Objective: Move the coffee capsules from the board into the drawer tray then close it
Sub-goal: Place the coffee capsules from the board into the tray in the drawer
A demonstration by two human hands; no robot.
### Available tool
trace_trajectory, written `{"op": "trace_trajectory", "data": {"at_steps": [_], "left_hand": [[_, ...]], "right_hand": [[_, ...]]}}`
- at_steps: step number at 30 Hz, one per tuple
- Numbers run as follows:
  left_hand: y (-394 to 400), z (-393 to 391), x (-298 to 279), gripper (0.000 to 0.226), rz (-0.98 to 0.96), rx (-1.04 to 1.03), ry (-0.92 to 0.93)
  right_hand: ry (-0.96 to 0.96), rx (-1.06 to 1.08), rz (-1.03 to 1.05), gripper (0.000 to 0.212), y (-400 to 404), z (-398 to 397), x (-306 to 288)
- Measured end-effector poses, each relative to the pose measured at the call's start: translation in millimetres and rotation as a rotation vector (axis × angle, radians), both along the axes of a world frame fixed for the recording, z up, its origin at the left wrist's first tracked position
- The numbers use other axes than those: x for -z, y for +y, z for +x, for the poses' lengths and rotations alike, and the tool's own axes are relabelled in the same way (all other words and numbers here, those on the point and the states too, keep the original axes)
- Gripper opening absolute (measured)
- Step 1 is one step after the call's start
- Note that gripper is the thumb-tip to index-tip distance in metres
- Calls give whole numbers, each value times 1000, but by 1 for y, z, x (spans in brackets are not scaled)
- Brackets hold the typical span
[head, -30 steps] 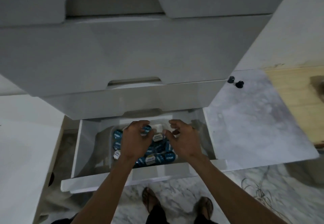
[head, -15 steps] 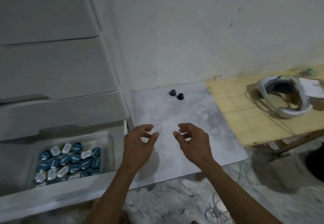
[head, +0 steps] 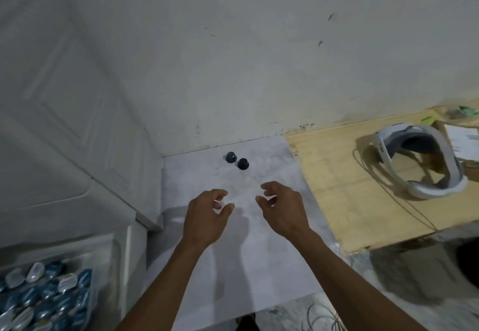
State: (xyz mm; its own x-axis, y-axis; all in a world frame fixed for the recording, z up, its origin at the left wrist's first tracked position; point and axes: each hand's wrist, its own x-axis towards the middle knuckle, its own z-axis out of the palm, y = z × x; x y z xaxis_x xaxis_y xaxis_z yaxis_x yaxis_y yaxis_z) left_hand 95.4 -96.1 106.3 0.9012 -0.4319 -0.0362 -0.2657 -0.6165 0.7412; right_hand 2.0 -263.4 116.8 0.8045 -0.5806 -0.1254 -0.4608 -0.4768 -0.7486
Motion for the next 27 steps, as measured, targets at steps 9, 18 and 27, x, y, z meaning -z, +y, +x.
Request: {"op": "trace_trajectory", "data": {"at_steps": [9,18,27], "left_hand": [[-81,129,48,51,214,108,35],[-129,183,108,33,411,301,-24],[-129,174,111,33,357,207,-67]], "right_hand": [[205,-107,-94,41,-52,130,39],[284,-274,-199,31,-72,184,106],[271,-319,-244,19,-86,184,113]]}}
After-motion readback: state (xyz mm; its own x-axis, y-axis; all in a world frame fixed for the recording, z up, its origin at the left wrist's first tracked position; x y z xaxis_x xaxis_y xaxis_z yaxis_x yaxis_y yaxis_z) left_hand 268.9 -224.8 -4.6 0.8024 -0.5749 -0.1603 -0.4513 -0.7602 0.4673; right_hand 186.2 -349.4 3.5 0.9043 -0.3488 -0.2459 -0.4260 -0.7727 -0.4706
